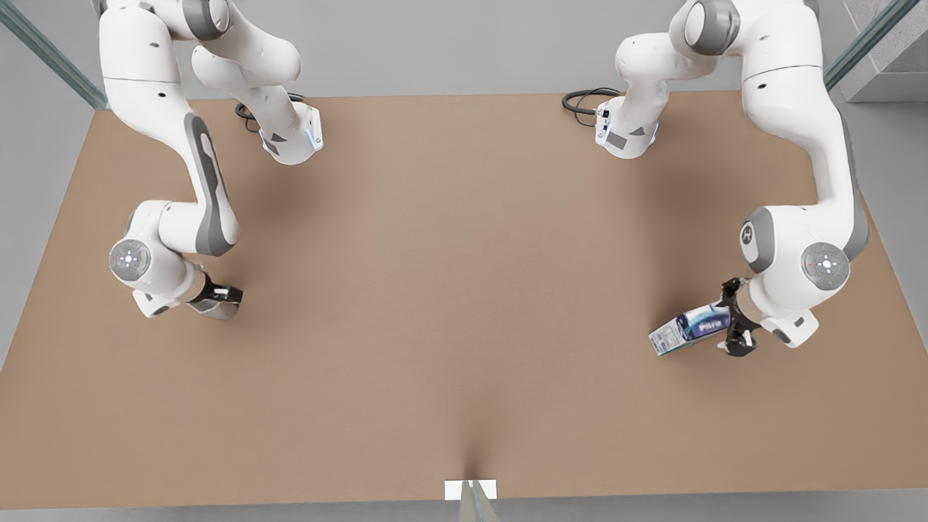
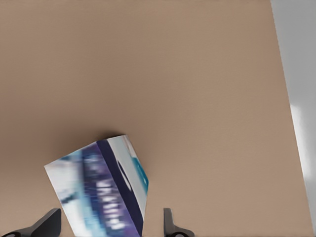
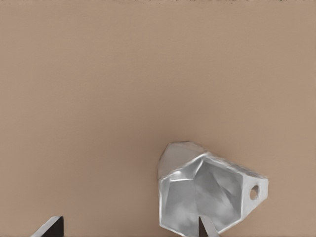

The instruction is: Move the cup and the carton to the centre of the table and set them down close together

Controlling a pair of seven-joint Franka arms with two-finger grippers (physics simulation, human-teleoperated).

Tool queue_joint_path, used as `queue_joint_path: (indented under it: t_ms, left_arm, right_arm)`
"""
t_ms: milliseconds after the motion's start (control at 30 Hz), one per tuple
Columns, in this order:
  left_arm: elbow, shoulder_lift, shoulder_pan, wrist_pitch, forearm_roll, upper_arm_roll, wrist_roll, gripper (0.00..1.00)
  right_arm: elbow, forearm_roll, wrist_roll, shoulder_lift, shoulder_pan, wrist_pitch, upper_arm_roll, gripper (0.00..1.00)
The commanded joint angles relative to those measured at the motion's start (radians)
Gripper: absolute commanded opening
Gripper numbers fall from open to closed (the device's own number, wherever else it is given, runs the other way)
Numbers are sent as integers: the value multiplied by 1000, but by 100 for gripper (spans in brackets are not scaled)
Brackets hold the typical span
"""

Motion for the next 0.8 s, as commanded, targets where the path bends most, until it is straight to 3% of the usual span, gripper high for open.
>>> queue_joint_path:
  t_ms: [0, 600, 633, 733, 767]
  left_arm:
    - [-5, 0, 0, 0, 2, 0, 0, 100]
    - [-59, 22, 0, -6, 8, 0, -127, 100]
    - [-59, 25, 0, -6, 8, 0, -127, 100]
    - [-59, 28, 0, -5, 7, 0, -124, 100]
    - [-59, 31, 0, -5, 7, 0, -124, 100]
  right_arm:
    - [0, 0, -1, 6, -5, 3, 0, 100]
    - [-31, 3, -10, 144, -20, 95, 0, 97]
    - [-31, 5, -10, 144, -20, 95, 1, 86]
    - [-29, 6, -18, 144, -20, 93, 1, 29]
    - [-28, 6, -16, 144, -20, 93, 1, 23]
